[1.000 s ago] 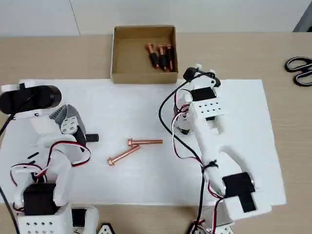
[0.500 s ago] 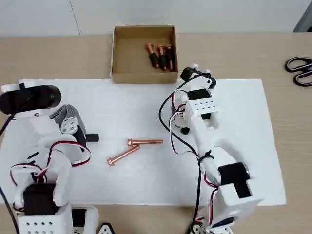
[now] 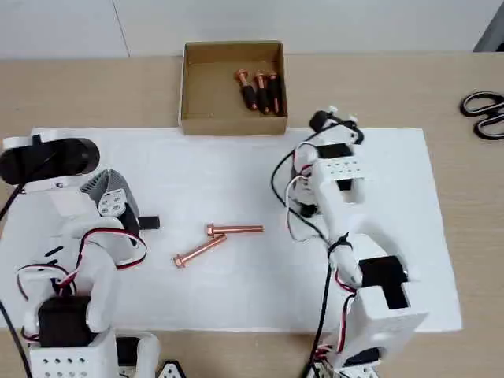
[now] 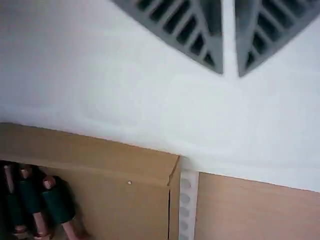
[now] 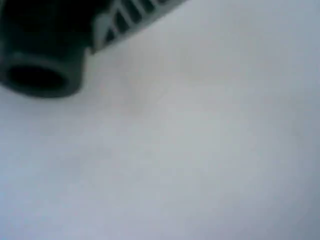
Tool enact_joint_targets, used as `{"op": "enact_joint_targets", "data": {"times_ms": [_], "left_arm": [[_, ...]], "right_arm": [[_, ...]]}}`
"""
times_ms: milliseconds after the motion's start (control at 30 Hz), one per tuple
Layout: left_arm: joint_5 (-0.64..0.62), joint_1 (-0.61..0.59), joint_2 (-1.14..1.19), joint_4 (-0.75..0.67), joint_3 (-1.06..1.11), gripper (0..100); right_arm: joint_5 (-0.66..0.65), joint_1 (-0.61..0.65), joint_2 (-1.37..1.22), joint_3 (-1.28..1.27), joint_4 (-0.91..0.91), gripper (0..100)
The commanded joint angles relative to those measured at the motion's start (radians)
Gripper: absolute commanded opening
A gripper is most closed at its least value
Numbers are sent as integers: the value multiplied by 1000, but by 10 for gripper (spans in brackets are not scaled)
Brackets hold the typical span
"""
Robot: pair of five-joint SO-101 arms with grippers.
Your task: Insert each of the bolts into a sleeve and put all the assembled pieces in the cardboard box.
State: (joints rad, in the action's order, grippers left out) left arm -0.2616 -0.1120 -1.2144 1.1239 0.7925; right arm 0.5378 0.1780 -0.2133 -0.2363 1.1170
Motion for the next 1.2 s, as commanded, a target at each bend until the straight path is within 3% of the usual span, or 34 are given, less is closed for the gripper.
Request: {"op": "enact_joint_targets", "data": {"times_ms": [0, 233, 467, 633, 800, 1033, 1167], "left_arm": [[3, -2, -12, -23, -5, 7], [3, 6, -12, -23, -4, 7], [-3, 206, -3, 14, -10, 7], [-132, 261, 54, 61, -12, 7], [-212, 267, 152, -2, -13, 6], [-319, 261, 333, -115, -13, 6], [-408, 262, 465, -170, -41, 6]], "right_arm": [[-2, -25, 1, 38, -8, 22], [-2, -21, 21, 183, 102, 2], [-2, 74, 179, 522, 346, 2], [-64, 189, 372, 577, 375, 3], [-117, 213, 573, 575, 375, 3], [-127, 47, 845, 477, 432, 4], [-259, -93, 1026, 284, 420, 4]]}}
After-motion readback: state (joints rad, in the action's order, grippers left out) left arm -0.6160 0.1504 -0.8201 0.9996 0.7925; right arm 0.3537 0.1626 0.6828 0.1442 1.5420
